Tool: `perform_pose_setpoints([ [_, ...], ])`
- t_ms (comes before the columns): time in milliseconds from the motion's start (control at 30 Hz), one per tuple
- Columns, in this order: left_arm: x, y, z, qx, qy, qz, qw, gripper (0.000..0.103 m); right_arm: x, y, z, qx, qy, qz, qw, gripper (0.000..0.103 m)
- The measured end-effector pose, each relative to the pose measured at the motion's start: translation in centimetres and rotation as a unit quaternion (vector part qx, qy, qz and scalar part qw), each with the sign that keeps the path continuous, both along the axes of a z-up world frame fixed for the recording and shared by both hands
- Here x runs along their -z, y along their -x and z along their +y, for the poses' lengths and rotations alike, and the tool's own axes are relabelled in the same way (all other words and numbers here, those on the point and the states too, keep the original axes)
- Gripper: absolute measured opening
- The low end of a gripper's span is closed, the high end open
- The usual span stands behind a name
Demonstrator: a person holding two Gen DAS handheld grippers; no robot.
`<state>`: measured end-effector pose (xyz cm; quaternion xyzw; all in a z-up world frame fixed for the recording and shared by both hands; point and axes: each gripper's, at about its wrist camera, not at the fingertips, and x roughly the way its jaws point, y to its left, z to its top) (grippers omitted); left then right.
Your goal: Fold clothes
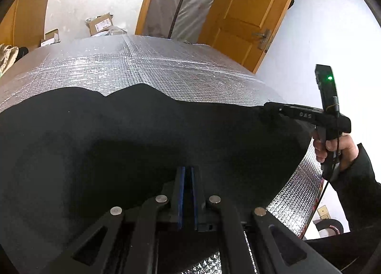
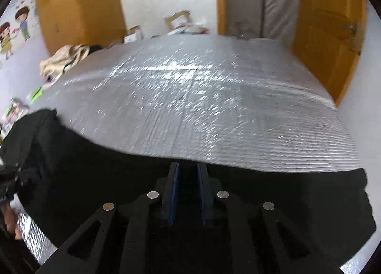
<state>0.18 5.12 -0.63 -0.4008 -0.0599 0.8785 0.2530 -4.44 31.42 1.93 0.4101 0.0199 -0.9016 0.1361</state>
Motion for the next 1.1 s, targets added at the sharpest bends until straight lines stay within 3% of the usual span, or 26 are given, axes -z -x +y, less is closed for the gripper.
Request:
perform_pose_setpoints([
  [133, -0.3, -0.3, 0.4, -0.003, 0.016, 0.005, 0.9999, 0.005, -0.4, -0.8, -0.2, -0.024, 0.018, 0.000, 1.000, 0.016],
  [233, -1.1, -0.6, 0.4, -0.009, 0.025, 0.021, 0.9994, 0.005, 0.3, -0.7, 0.6, -0.009, 0.017, -0.008, 1.000, 0.016],
  [333, -0.6, 0.1, -0.8, -0.039, 0.039, 0.008, 0.9984, 0.005, 0.9, -0.6, 2.0, 0.015, 0.024, -0.015, 0.999, 0.016],
  [400, -0.2, 0.2, -1.9, -0.046, 0.012, -0.005, 0.9988, 0.005, 0.7, -0.5, 5.7, 0.078, 0.060, -0.015, 0.995, 0.016],
  [467, -0.1, 0.2, -2.1, -0.049, 0.010, -0.006, 0.9987, 0.005, 0.6, -0.6, 9.1, 0.143, 0.046, -0.005, 0.989, 0.016],
  [500, -0.1, 0.2, -2.0, -0.049, 0.013, -0.004, 0.9987, 0.005, 0.7, -0.8, 11.2, 0.178, 0.044, -0.002, 0.983, 0.016],
  [567, -0.2, 0.1, -1.6, -0.045, 0.021, 0.001, 0.9987, 0.005, 0.9, -1.3, 15.1, 0.227, 0.086, -0.006, 0.970, 0.009],
  [633, -0.2, 0.1, -1.4, -0.046, 0.028, 0.003, 0.9985, 0.005, 0.8, -2.3, 18.0, 0.274, 0.111, -0.002, 0.955, 0.009],
  [700, -0.3, 0.0, -1.4, -0.048, 0.029, 0.003, 0.9984, 0.005, 0.3, -3.3, 19.2, 0.316, 0.074, 0.010, 0.946, 0.012],
  [767, -0.8, 0.0, -1.4, -0.054, 0.032, 0.010, 0.9980, 0.005, -0.2, -4.2, 20.0, 0.333, 0.075, 0.019, 0.940, 0.012],
  [967, -0.8, 0.6, -1.0, -0.057, 0.040, 0.012, 0.9975, 0.005, -1.0, -4.7, 18.6, 0.283, 0.075, 0.037, 0.956, 0.014],
  [1100, -0.6, 1.1, -0.7, -0.058, 0.045, 0.010, 0.9973, 0.005, 0.2, -2.1, 18.0, 0.247, 0.051, -0.004, 0.968, 0.014],
])
